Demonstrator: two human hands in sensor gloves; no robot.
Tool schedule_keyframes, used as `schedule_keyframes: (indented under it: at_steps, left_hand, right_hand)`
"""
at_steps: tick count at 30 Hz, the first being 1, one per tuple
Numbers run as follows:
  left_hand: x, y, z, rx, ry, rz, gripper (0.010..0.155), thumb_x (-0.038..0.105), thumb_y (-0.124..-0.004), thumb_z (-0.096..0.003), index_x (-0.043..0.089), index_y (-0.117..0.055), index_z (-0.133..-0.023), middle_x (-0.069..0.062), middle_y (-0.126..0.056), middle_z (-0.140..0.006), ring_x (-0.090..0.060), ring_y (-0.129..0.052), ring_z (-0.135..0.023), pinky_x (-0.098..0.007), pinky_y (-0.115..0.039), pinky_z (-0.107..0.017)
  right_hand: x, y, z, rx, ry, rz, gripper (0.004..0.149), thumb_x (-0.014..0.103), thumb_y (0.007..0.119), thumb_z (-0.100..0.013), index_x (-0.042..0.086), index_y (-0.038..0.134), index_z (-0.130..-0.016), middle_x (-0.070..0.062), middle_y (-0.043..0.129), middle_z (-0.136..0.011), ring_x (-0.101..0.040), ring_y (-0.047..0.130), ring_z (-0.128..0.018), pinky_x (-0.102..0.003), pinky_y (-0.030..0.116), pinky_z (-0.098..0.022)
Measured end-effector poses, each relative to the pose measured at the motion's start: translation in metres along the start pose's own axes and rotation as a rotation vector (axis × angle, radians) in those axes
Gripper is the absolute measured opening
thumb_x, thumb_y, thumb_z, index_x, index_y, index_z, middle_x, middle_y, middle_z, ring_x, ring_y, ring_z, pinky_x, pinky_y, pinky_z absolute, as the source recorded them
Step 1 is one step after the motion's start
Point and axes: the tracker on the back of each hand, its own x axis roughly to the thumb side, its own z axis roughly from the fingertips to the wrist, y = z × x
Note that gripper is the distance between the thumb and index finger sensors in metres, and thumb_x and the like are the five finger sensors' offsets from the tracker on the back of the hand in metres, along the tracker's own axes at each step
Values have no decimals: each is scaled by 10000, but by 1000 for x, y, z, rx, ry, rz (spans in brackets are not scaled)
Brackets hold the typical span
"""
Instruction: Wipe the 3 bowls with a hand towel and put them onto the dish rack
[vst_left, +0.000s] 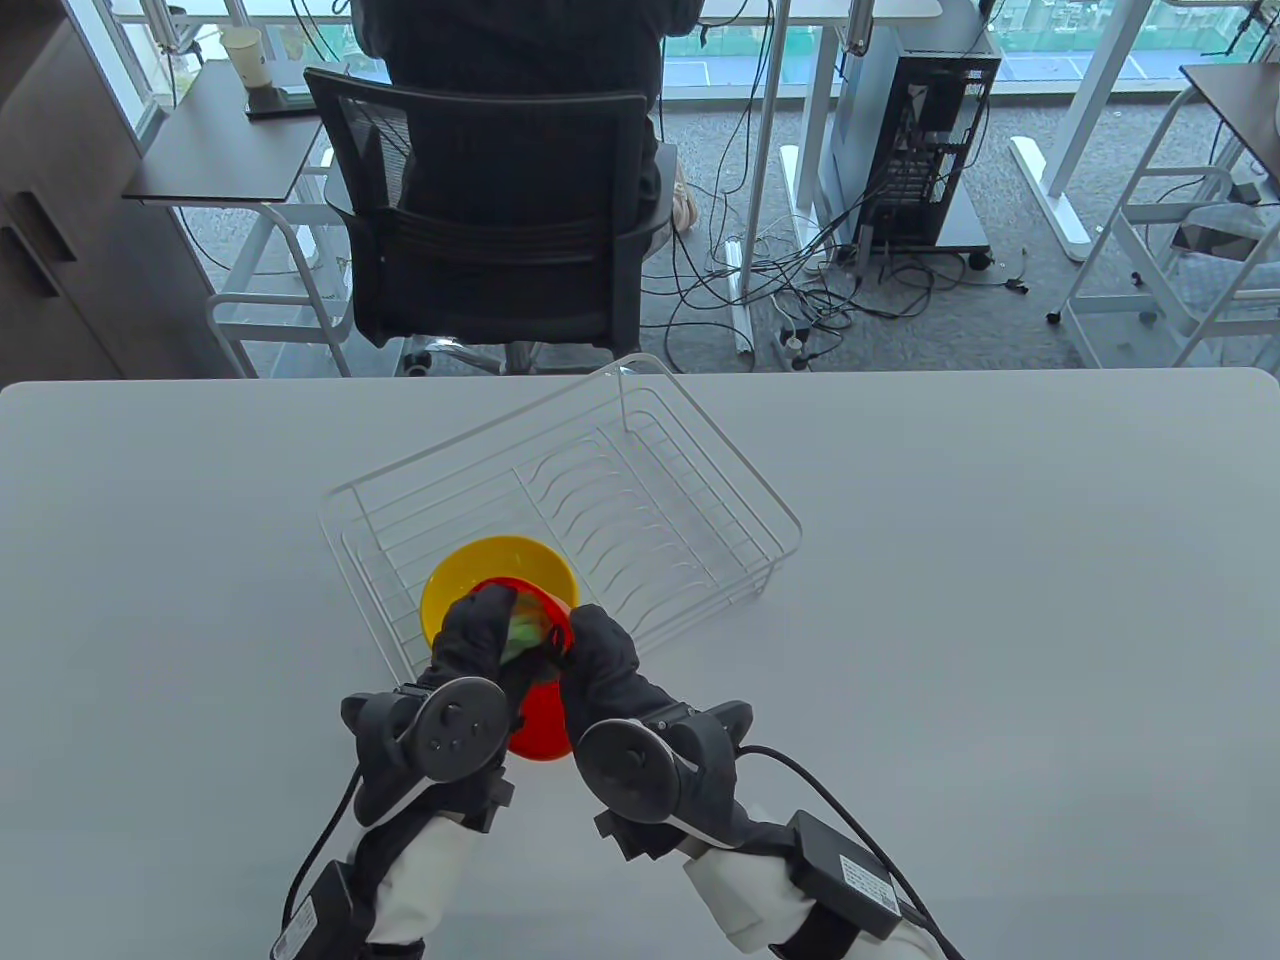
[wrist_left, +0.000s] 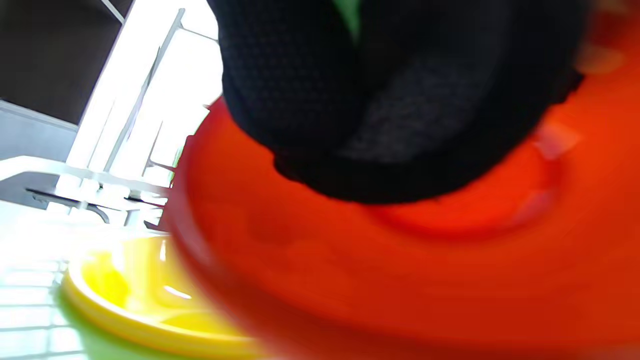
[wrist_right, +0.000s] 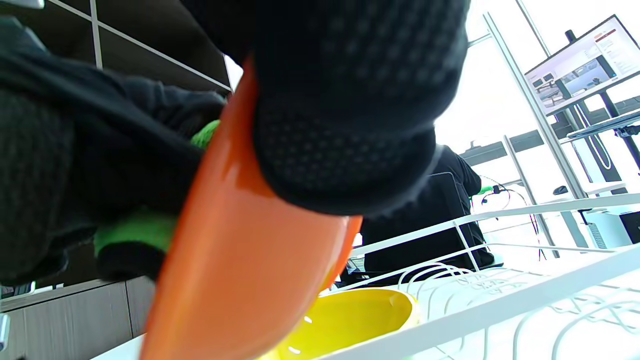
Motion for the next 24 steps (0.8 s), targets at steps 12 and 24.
schedule_keyframes:
  at_steps: [12, 24]
  left_hand:
    - [18, -13, -1, -298, -13, 164, 674, 291, -840, -510, -9, -592, -1061, -361, -752, -948, -446, -978, -711, -245, -974, -349]
    - [21, 17, 8, 155, -24, -1, 651, 273, -872, -484, 28, -636, -1040, -328, -760, -947, -451, -961, -733, -280, -981, -349]
  right_hand:
    - [1, 0, 2, -45, -30, 50, 583, 213, 817, -467, -75, 635, -940, -338, 791, -771, -222, 1083, -207, -197, 968, -80]
    - [9, -12, 5, -74, -53, -26, 581, 210, 801, -477, -88, 618, -941, -337, 788, -765, -186, 1089, -219, -178, 970, -86]
